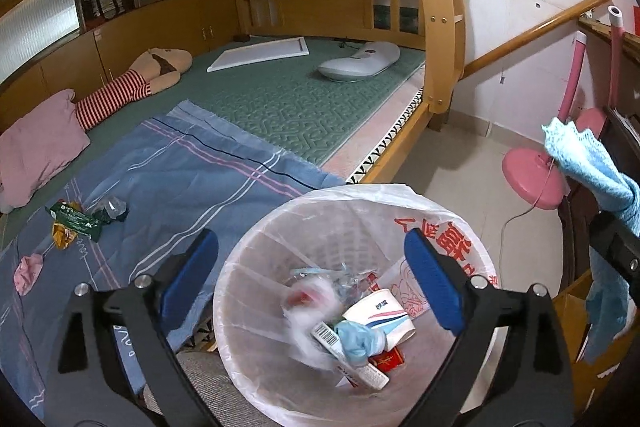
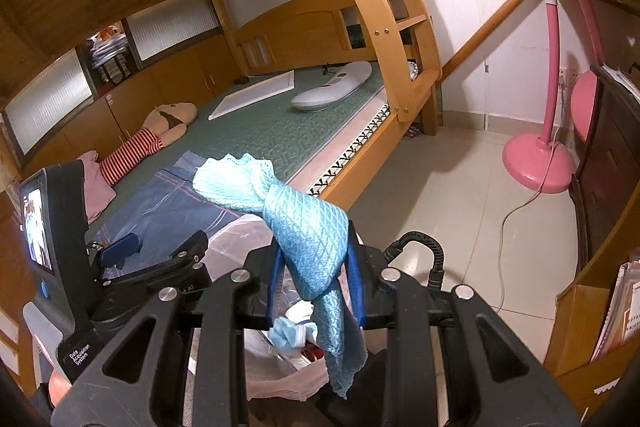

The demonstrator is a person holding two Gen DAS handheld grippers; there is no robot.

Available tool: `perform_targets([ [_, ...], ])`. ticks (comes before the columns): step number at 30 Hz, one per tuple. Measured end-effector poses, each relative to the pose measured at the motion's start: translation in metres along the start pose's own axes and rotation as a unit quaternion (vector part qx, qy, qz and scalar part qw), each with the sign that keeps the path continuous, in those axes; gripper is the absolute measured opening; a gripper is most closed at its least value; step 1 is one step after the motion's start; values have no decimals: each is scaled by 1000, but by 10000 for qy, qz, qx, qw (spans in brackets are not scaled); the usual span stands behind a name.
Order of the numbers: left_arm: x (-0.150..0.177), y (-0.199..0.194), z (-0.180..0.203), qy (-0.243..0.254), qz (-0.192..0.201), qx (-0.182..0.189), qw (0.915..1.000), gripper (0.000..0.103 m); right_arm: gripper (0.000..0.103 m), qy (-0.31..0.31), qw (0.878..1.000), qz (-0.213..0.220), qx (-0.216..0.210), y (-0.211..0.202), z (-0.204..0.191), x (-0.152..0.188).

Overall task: Collect trash
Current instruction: 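Carry the blue cloth and tissue to the bin and open both tools, then return the right tool to the bed and grasp the pink wrapper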

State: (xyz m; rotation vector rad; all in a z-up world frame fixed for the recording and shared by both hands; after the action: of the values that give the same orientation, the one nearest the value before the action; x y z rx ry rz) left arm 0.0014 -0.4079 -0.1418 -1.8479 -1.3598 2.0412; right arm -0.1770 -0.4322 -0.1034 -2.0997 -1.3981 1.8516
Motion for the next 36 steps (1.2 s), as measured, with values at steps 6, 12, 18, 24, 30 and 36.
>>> perform_targets([
  [6,-1,-5,-16,-89,18,-57,9999,95,29,-86,9999,-78,-7,9,-5,-1],
  [12,0,-23,-59,-413,186,-391,9982,95,35,-289,9982,-519,-98,46,-21,6],
  [18,7,-30,-106,-766,187,-749,9941,95,80,-523,9952,-804,-169,74,-44,15],
  [24,22,-40,-158,-1176,160,-1033,9875,95,82,-760,9915,-942,-475,84,-79,18],
  [30,62,-60,-251,-1888,43,-1682,9675,95,82,-1765,9669,-1264,-1343,112,-190,37],
  [36,126,-89,-364,-2709,-250,-2732,9227,95,82,-2743,9118,-1818,-2457,142,-331,90],
])
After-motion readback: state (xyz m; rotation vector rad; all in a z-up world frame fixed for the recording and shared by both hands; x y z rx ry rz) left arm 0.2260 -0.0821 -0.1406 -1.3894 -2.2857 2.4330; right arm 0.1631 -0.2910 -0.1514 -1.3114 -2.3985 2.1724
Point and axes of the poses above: each gripper's, at about its wrist camera, not at the fingertips, and y roughly the way its jaws point, z to its right, x to its underside, the point moved 4 cm from there along y, roughly the way its jaws point, and after that the axes turned 2 degrees about -x, right-handed, at the moved point
